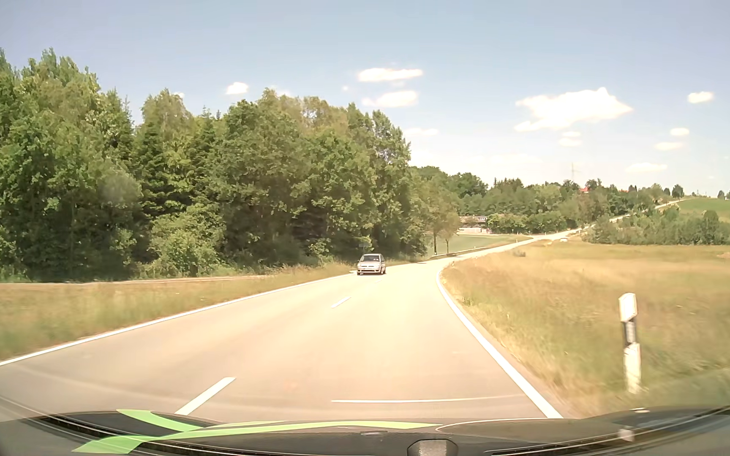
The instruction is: Follow the waypoints while adhering to traffic rules and regulations
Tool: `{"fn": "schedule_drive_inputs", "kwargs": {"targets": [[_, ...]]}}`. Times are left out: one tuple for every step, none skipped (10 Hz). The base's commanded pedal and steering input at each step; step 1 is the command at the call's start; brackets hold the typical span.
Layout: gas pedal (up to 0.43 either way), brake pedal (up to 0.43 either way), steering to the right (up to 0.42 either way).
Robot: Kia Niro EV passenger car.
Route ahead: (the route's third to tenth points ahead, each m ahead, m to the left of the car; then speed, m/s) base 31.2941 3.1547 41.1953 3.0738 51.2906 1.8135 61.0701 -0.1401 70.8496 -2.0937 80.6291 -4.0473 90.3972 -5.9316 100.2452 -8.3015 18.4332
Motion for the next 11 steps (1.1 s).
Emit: {"fn": "schedule_drive_inputs", "kwargs": {"targets": [[0.177, 0.000, 0.013], [0.177, 0.000, 0.012], [0.177, 0.000, 0.012], [0.177, 0.000, 0.011], [0.177, 0.000, 0.010], [0.177, 0.000, 0.009], [0.177, 0.000, 0.009], [0.177, 0.000, 0.009], [0.169, 0.000, 0.009], [0.157, 0.000, 0.010], [0.157, 0.000, 0.011]]}}
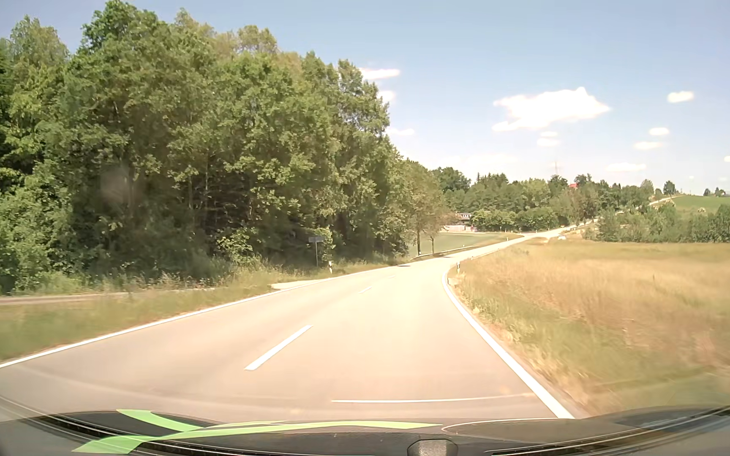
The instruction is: Follow the waypoints while adhering to traffic rules and regulations
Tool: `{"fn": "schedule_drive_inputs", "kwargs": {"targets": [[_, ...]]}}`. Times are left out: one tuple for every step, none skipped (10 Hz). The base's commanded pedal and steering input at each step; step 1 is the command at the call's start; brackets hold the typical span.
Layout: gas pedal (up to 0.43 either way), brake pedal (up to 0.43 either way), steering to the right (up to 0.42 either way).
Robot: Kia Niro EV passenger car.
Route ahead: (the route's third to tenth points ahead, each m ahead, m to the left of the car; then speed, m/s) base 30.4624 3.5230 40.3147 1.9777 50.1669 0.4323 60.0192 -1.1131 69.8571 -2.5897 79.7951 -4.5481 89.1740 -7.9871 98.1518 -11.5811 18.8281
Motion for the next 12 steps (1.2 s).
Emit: {"fn": "schedule_drive_inputs", "kwargs": {"targets": [[0.157, 0.000, 0.012], [0.169, 0.000, 0.013], [0.169, 0.000, 0.013], [0.177, 0.000, 0.014], [0.177, 0.000, 0.014], [0.177, 0.000, 0.014], [0.177, 0.000, 0.014], [0.189, 0.000, 0.014], [0.189, 0.000, 0.015], [0.189, 0.000, 0.017], [0.189, 0.000, 0.018], [0.189, 0.000, 0.021]]}}
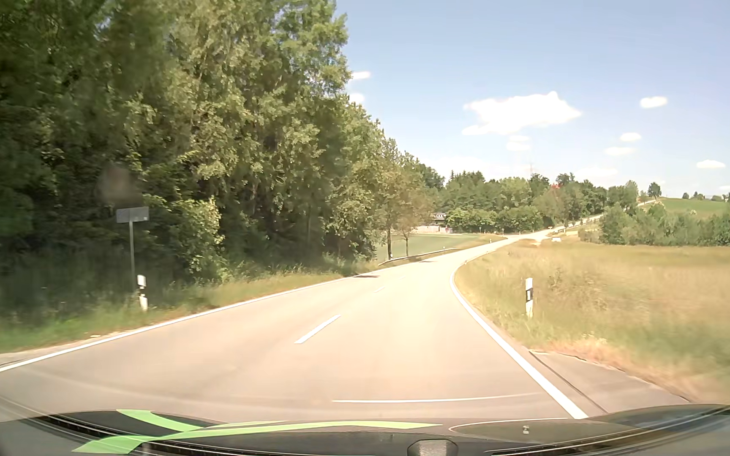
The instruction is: Follow the waypoints while adhering to traffic rules and regulations
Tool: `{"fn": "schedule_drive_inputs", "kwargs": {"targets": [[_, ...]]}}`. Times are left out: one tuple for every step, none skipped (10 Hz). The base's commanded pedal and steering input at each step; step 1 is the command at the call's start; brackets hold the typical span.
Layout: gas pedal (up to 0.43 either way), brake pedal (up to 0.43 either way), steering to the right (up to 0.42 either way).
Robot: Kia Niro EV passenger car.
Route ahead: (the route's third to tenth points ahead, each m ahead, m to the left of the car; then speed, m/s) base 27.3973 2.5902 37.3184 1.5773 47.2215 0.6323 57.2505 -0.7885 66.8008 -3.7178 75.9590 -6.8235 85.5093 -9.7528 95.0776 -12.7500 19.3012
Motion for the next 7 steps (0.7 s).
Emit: {"fn": "schedule_drive_inputs", "kwargs": {"targets": [[0.189, 0.000, 0.021], [0.189, 0.000, 0.021], [0.189, 0.000, 0.022], [0.189, 0.000, 0.021], [0.189, 0.000, 0.020], [0.189, 0.000, 0.019], [0.189, 0.000, 0.018]]}}
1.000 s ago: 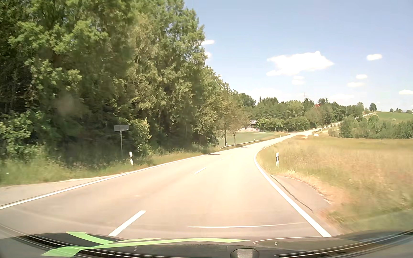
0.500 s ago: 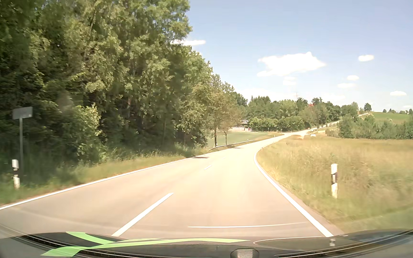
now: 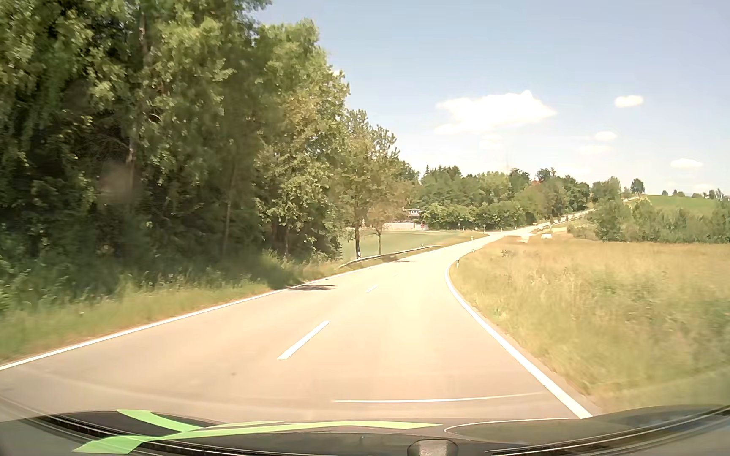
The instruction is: Follow the waypoints while adhering to traffic rules and regulations
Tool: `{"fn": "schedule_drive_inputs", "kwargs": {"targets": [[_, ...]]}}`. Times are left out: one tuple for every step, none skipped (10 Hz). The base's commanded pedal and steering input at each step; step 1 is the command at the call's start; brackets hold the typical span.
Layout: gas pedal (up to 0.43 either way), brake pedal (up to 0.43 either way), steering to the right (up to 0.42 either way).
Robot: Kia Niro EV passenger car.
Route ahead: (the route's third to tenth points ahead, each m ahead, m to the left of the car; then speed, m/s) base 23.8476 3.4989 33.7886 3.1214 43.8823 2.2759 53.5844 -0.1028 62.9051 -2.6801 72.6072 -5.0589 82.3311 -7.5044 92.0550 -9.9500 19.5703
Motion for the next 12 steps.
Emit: {"fn": "schedule_drive_inputs", "kwargs": {"targets": [[0.189, 0.000, 0.018], [0.189, 0.000, 0.017], [0.189, 0.000, 0.016], [0.197, 0.000, 0.015], [0.197, 0.000, 0.015], [0.209, 0.000, 0.015], [0.209, 0.000, 0.015], [0.209, 0.000, 0.014], [0.209, 0.000, 0.014], [0.209, 0.000, 0.014], [0.209, 0.000, 0.014], [0.197, 0.000, 0.014]]}}
